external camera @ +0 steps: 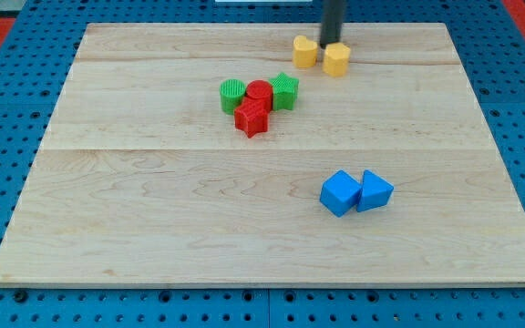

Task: Push yellow hexagon towards group of blocks

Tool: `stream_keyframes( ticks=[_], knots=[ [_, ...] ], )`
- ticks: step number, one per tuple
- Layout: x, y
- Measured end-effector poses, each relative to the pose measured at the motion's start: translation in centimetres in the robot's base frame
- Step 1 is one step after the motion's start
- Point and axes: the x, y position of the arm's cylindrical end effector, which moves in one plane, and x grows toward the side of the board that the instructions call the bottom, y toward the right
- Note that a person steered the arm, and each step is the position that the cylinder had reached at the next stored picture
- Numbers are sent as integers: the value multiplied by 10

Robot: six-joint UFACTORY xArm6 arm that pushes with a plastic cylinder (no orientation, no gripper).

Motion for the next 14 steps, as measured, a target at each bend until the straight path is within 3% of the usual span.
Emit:
stream_keyframes(
  ticks=[1,2,3,4,5,6,8,9,11,12,14],
  knots=[
    [26,56],
    [69,58],
    [48,81],
    [29,31],
    [6,22],
    [15,-20],
    [89,0],
    [88,28],
    [165,18],
    [127,6],
    [113,-22]
  ],
)
